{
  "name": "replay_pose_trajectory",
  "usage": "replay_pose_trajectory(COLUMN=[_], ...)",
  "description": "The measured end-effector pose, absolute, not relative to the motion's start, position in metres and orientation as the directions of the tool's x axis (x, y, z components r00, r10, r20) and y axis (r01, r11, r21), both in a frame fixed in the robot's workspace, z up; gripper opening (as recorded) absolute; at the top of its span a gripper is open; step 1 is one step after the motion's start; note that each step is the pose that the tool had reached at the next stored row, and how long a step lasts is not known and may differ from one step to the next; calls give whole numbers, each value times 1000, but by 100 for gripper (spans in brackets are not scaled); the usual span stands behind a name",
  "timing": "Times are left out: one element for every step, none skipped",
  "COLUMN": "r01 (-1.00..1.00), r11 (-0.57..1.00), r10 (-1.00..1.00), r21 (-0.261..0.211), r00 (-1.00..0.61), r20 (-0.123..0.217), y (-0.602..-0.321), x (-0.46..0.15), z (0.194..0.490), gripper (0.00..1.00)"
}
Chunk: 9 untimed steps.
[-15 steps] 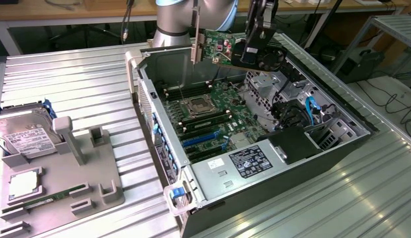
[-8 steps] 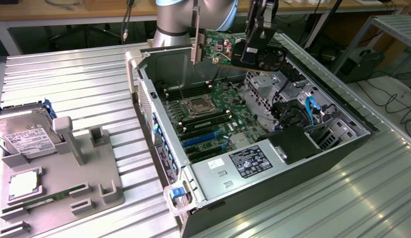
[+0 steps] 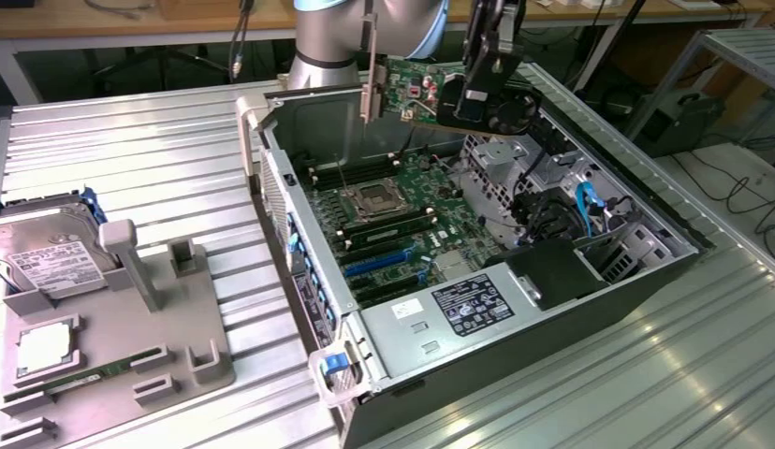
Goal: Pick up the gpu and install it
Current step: 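Insert the gpu into the slot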
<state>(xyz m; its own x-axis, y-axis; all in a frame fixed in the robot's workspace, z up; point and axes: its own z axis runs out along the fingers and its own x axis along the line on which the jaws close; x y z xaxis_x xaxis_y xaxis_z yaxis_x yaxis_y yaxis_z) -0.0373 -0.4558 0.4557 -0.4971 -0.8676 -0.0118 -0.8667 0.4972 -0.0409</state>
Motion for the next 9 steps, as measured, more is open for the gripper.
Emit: replay_pose_trajectory(r01=[-868, -868, -868, -868, -868, -869, -869, -869, -869], r11=[496, 495, 495, 494, 494, 493, 493, 492, 492], r10=[-868, -869, -869, -869, -869, -870, -870, -870, -870], r21=[-42, -42, -43, -44, -45, -46, -47, -48, -49], r00=[-496, -495, -495, -495, -494, -493, -493, -493, -493], r20=[-10, -8, -7, -5, -3, -1, 0, 2, 4], y=[-456, -456, -456, -456, -456, -456, -456, -456, -456], x=[-37, -37, -37, -37, -37, -37, -37, -37, -37], z=[456, 456, 456, 456, 456, 456, 456, 456, 456], gripper=[27, 27, 27, 27, 27, 27, 27, 27, 27])
